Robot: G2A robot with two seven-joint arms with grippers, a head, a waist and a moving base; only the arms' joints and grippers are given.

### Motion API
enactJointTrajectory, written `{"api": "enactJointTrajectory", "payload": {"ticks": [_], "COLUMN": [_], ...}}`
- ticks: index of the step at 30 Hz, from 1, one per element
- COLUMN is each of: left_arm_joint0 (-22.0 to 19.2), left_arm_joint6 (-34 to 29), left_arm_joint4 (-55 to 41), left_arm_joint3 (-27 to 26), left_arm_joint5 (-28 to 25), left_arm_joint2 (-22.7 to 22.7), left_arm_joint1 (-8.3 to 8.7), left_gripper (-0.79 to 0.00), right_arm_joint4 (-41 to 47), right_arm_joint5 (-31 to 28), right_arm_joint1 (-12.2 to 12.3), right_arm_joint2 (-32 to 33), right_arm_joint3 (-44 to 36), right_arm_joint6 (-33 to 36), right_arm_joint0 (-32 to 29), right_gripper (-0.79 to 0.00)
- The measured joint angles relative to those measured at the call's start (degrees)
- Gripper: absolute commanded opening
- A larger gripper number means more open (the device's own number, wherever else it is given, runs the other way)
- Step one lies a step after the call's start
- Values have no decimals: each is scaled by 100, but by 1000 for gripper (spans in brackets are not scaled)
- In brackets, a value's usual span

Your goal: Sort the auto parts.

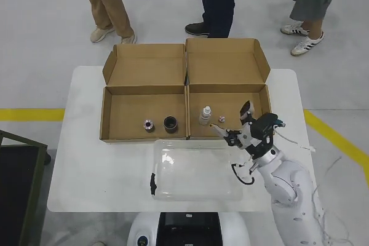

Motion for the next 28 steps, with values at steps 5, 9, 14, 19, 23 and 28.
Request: {"api": "enactJointTrajectory", "payload": {"ticks": [5,9,14,19,23,28], "left_arm_joint0": [0,0,0,0,0,0], "left_arm_joint6": [0,0,0,0,0,0], "left_arm_joint4": [0,0,0,0,0,0], "left_arm_joint3": [0,0,0,0,0,0], "left_arm_joint5": [0,0,0,0,0,0], "left_arm_joint2": [0,0,0,0,0,0], "left_arm_joint1": [0,0,0,0,0,0], "left_gripper": [0,0,0,0,-1,0], "right_arm_joint4": [-50,-121,-148,-83,-107,-107], "right_arm_joint5": [-33,-45,-65,-49,-134,-128], "right_arm_joint1": [70,112,148,173,195,195], "right_arm_joint2": [502,800,981,1094,1167,1165], "right_arm_joint3": [-93,-127,-74,1,25,25], "right_arm_joint6": [-535,-879,-1200,-1476,-1545,-1541], "right_arm_joint0": [-512,-856,-1145,-1282,-1328,-1326], "right_gripper": [0,0,0,0,0,-1]}}
